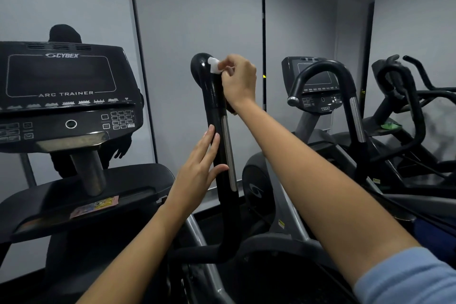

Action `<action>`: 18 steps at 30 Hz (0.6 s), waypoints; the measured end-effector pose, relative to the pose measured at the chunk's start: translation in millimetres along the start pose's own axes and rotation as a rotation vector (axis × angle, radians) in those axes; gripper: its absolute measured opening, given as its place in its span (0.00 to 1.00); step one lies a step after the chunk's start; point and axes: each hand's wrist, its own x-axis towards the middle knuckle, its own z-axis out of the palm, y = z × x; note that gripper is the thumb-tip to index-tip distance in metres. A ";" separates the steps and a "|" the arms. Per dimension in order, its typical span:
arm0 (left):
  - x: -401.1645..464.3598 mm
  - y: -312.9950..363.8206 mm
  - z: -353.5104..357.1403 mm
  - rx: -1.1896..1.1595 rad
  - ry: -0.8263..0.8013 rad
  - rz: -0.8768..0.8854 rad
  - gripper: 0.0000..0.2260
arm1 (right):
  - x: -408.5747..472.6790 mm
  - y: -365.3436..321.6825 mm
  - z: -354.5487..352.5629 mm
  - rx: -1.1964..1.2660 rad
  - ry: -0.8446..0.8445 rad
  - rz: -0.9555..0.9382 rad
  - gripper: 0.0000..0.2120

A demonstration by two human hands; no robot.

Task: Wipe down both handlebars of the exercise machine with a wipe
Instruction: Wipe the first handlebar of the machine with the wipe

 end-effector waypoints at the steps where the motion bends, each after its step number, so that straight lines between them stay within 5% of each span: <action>1: 0.3 -0.4 0.1 -0.008 0.001 0.005 0.29 | -3.6 1.6 -0.4 0.014 0.008 0.013 0.13; 9: -0.4 1.1 -0.1 -0.071 0.008 0.000 0.29 | -54.3 27.7 -13.7 0.043 -0.048 0.020 0.05; 15: 3.6 -3.1 -3.8 -0.041 0.014 0.005 0.29 | -49.0 16.3 -5.6 -0.263 0.042 -0.446 0.08; 18: 3.2 -4.1 -5.6 -0.052 0.025 -0.002 0.29 | -33.6 11.5 -2.1 -0.321 0.019 -0.522 0.06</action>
